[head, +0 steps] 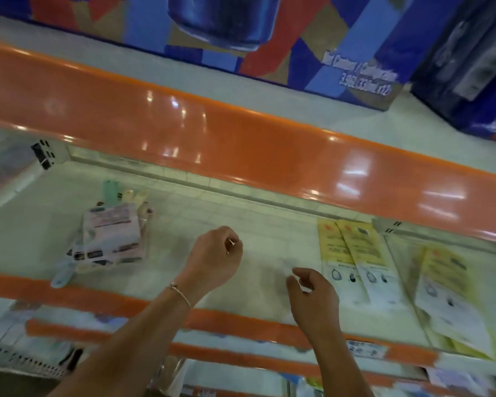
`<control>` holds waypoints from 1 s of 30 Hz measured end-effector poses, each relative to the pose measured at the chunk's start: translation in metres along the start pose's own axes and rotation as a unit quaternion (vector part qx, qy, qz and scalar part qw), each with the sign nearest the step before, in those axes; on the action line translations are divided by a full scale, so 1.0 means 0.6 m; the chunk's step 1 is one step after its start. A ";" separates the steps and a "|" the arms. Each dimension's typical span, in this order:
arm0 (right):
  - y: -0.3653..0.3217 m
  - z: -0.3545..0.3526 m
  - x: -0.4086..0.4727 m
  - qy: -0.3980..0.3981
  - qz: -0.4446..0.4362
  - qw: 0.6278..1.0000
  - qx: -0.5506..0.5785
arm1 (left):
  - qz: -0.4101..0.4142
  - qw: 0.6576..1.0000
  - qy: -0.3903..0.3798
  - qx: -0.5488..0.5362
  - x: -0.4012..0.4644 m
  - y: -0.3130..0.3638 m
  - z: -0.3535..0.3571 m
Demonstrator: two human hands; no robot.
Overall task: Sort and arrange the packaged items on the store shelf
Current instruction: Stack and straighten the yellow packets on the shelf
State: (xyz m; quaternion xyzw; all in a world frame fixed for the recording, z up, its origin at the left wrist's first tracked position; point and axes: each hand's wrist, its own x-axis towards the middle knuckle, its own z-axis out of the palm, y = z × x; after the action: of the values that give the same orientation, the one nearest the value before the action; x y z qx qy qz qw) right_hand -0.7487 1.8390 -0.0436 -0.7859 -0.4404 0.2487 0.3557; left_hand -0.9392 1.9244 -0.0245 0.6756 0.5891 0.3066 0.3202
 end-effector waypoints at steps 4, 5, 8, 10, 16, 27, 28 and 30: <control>0.036 -0.061 0.021 0.037 0.019 0.999 -0.006 | 0.042 0.999 -0.032 -0.008 -0.017 0.039 0.080; 0.046 -0.074 0.027 0.046 0.025 0.999 -0.006 | 0.056 0.997 -0.040 -0.016 -0.023 0.049 0.102; 0.075 -0.112 0.045 0.070 0.037 0.997 -0.013 | 0.105 0.993 -0.051 -0.030 -0.036 0.076 0.171; 0.090 -0.136 0.055 0.071 0.041 0.996 -0.020 | 0.121 0.991 -0.061 -0.019 -0.040 0.088 0.211; 0.148 -0.204 0.099 0.064 0.044 0.996 -0.051 | 0.179 0.978 -0.028 0.104 -0.053 0.132 0.306; 0.180 -0.251 0.204 -0.042 0.017 0.985 -0.168 | 0.217 0.945 -0.014 0.246 -0.085 0.155 0.377; 0.180 -0.250 0.209 -0.055 0.018 0.981 -0.185 | 0.220 0.942 -0.018 0.253 -0.086 0.157 0.378; 0.179 -0.249 0.221 -0.071 0.017 0.975 -0.211 | 0.223 0.938 -0.023 0.264 -0.085 0.157 0.381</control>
State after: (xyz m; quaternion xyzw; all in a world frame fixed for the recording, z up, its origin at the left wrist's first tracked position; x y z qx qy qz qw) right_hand -0.5234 1.8646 -0.0445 -0.8312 -0.4932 0.2112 0.1458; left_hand -0.7078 1.8478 -0.0903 0.8568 0.4756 0.1876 0.0669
